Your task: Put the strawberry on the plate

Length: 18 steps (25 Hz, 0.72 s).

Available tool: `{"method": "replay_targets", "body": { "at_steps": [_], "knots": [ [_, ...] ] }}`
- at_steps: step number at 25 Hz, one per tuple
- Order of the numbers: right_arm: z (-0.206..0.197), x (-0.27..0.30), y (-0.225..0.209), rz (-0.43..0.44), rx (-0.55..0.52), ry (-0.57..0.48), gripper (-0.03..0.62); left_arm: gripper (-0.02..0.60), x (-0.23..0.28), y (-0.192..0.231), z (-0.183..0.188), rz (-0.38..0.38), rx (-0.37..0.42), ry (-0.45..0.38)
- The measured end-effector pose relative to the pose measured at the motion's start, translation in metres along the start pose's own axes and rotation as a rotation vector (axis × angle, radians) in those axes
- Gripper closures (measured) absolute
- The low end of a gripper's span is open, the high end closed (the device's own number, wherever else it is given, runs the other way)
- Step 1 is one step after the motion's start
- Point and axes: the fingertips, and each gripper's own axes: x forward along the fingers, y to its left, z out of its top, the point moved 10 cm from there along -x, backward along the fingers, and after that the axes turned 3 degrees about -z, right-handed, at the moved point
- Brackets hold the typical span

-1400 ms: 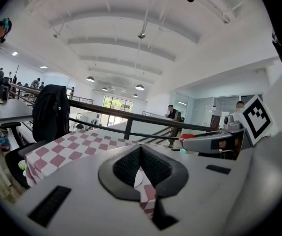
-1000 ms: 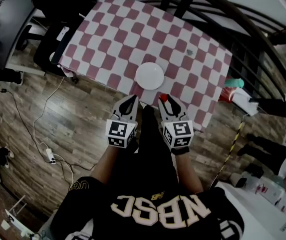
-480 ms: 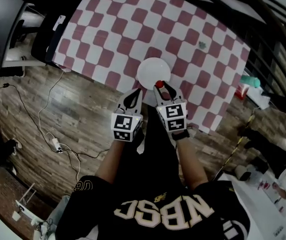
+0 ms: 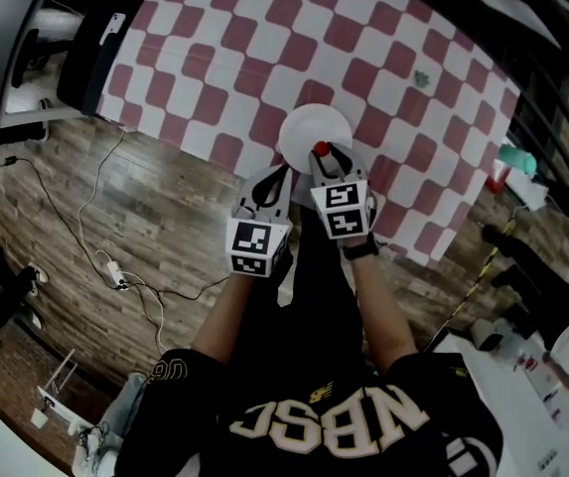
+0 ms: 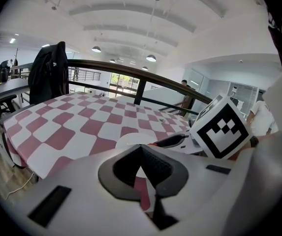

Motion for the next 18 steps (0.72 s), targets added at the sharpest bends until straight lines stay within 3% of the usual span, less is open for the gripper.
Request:
{"method": "replay_targets", "body": {
  "at_steps": [18],
  "knots": [
    [-0.005, 0.012, 0.0, -0.047, 0.007, 0.039, 0.448, 0.574, -0.031, 0.013, -0.011, 0.037, -0.005, -0.022]
  ]
}}
